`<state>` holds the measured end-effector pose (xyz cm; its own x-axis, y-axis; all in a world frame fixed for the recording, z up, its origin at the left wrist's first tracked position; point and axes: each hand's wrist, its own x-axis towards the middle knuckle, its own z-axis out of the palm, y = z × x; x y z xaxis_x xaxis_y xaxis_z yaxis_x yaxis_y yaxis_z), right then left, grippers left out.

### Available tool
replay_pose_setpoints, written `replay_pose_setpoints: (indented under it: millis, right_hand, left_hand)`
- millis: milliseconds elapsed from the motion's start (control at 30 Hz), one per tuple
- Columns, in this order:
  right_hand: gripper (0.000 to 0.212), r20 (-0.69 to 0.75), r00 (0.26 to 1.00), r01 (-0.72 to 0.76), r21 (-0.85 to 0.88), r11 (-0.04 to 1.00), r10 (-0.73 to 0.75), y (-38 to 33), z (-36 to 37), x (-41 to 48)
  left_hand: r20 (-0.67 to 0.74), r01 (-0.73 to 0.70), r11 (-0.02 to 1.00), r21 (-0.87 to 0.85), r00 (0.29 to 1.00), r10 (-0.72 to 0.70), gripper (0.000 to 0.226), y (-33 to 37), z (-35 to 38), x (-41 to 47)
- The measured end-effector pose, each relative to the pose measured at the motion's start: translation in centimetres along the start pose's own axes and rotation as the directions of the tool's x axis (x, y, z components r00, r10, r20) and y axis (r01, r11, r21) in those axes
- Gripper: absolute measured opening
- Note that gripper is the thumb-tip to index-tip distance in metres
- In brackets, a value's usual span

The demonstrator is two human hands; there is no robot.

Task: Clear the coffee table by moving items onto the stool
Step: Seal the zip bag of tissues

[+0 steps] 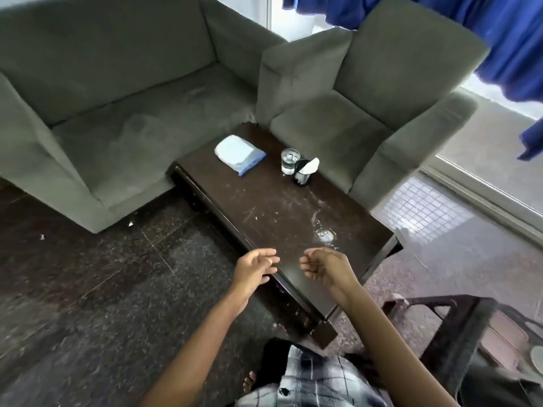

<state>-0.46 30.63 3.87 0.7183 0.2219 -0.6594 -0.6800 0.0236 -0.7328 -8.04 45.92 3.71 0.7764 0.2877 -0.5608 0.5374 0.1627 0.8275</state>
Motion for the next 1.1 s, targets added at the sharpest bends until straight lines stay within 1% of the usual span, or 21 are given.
replay_pose_setpoints:
  millis: [100, 233, 367, 467, 533, 667, 800, 967, 1033, 1100]
  right_hand:
    - [0.017, 0.011, 1.000, -0.019, -0.019, 1.000, 0.019, -0.8, 3.2, 2.9]
    - [0.016, 0.058, 0.998, -0.030, -0.054, 0.998, 0.033, -2.8, 8.7, 8.3]
    - [0.016, 0.130, 0.991, -0.021, -0.086, 0.996, 0.032, -7.1, 14.0, 13.4]
    - [0.017, 0.175, 0.984, -0.001, -0.097, 0.995, 0.018, -9.9, 17.3, 16.9]
    - [0.017, 0.175, 0.984, 0.002, -0.135, 0.991, 0.022, -11.1, 19.3, 19.4]
    - [0.015, 0.148, 0.982, -0.082, -0.207, 0.975, 0.114, -11.6, 22.3, 23.2]
    - [0.017, 0.066, 0.985, -0.138, -0.259, 0.956, 0.160, -12.3, 25.4, 27.8]
    - [0.019, -0.150, 0.976, -0.190, -0.233, 0.954, 0.158, -13.2, 29.0, 35.9]
    - [0.024, -0.257, 0.957, -0.209, -0.291, 0.934, 0.134, -12.9, 30.0, 39.4]
    - [0.026, -0.330, 0.940, -0.228, -0.405, 0.885, 0.091, -12.1, 30.7, 43.2]
  left_hand:
    - [0.009, -0.001, 1.000, 0.016, 1.000, 0.001, 0.022, 1.1, -2.4, 2.4]
    - [-0.020, -0.002, 1.000, 0.019, 1.000, 0.002, 0.022, 3.3, -6.3, 7.6]
    - [-0.075, 0.067, 0.998, -0.017, 0.995, -0.068, 0.021, 7.0, -10.0, 13.4]
    - [-0.093, 0.070, 0.997, -0.019, 0.993, -0.071, 0.020, 10.4, -11.9, 17.5]
    - [-0.112, 0.054, 0.998, -0.040, 0.992, -0.058, 0.020, 12.4, -13.0, 20.1]
    - [-0.108, 0.087, 0.994, -0.060, 0.990, -0.093, 0.018, 14.3, -15.2, 23.8]
    - [-0.114, 0.135, 0.987, -0.082, 0.983, -0.143, 0.017, 15.2, -18.2, 27.5]
    - [-0.066, 0.167, 0.985, -0.033, 0.983, -0.169, 0.018, 17.4, -22.7, 33.3]
    - [-0.046, 0.178, 0.984, 0.019, 0.983, -0.177, 0.019, 18.8, -24.8, 36.1]
    - [-0.018, 0.182, 0.981, 0.061, 0.983, -0.181, 0.020, 20.0, -26.9, 39.1]
